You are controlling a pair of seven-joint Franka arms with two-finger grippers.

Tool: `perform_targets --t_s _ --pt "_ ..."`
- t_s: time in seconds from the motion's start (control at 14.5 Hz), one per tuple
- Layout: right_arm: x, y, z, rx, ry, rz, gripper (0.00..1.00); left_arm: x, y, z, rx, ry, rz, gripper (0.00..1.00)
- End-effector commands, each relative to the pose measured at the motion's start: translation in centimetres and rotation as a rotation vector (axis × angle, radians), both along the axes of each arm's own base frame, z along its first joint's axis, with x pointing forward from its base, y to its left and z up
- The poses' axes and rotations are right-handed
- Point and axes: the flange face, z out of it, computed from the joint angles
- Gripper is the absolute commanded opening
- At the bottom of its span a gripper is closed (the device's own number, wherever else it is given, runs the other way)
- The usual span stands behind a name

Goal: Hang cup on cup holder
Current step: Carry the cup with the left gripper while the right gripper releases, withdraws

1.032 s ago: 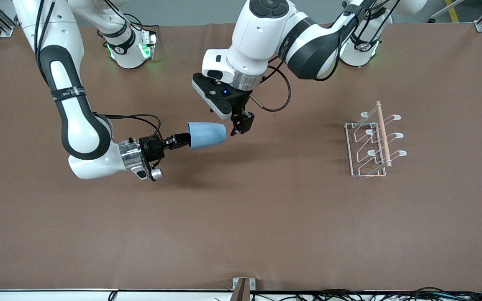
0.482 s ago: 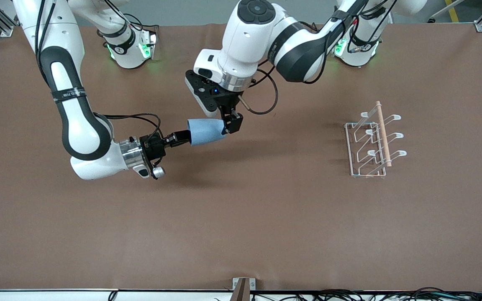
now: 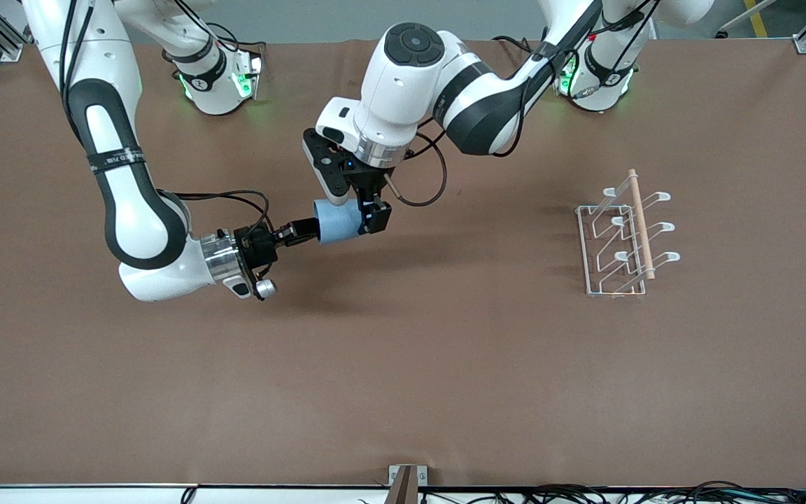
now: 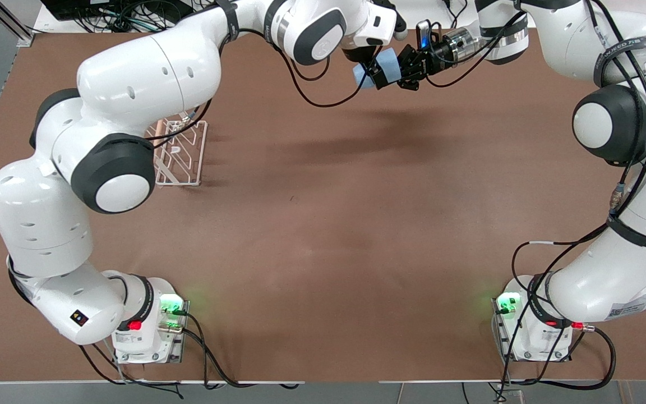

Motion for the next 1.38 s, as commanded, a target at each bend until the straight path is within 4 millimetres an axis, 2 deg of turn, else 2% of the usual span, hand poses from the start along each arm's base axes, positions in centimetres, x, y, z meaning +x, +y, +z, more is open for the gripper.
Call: perform_targets --t_s 0.0,0.07,0.34,0.41,0.48,0.55,0.62,0.83,0.96,1.1,1.24,1.31 --pt "0.1 0.3 0.4 0.031 0.001 -0.007 0.04 0.7 -0.5 -0.3 -0.008 -0.052 -0.057 0.92" --pt "0.1 0.3 0.4 0.031 0.001 -0.007 0.04 0.6 -0.5 -0.4 -0.006 -0.055 -0.066 0.87" --pt "0.1 0.2 0.5 0.037 0.006 -0.001 0.05 0.7 -0.5 -1.2 0.016 -0.063 -0.074 0.42" --pt "0.1 0.2 0.5 0.036 0.008 -0.001 0.06 0.7 -0.6 -1.3 0.032 -0.081 -0.077 0.28" --pt "0.1 0.2 0.5 0.036 0.008 -0.001 0.07 0.7 -0.5 -1.3 0.047 -0.088 -0.081 0.22" --pt "0.1 0.0 0.5 0.036 0.012 -0.003 0.17 0.9 -0.1 -0.8 0.053 -0.094 -0.078 0.22" --pt "0.1 0.0 0.7 0.037 0.026 0.003 0.99 1.4 0.7 -0.6 0.074 -0.084 -0.070 0.22" --pt "0.6 -0.7 1.7 0.035 0.003 0.000 1.00 1.8 2.8 -0.3 0.194 -0.043 -0.061 0.22" --pt "0.7 -1.8 1.8 0.007 -0.010 -0.005 1.00 2.0 4.4 0.8 0.274 -0.059 -0.059 0.22" --pt "1.1 -6.5 2.8 -0.162 -0.080 0.014 1.00 3.8 7.8 1.9 0.358 -0.053 -0.019 0.22" --pt "0.9 -11.0 2.8 -0.337 -0.126 0.058 1.00 5.9 11.8 2.2 0.455 -0.032 -0.014 0.23" --pt "1.0 -13.6 3.1 -0.427 -0.150 0.071 1.00 7.6 14.5 2.0 0.513 -0.022 -0.032 0.23"
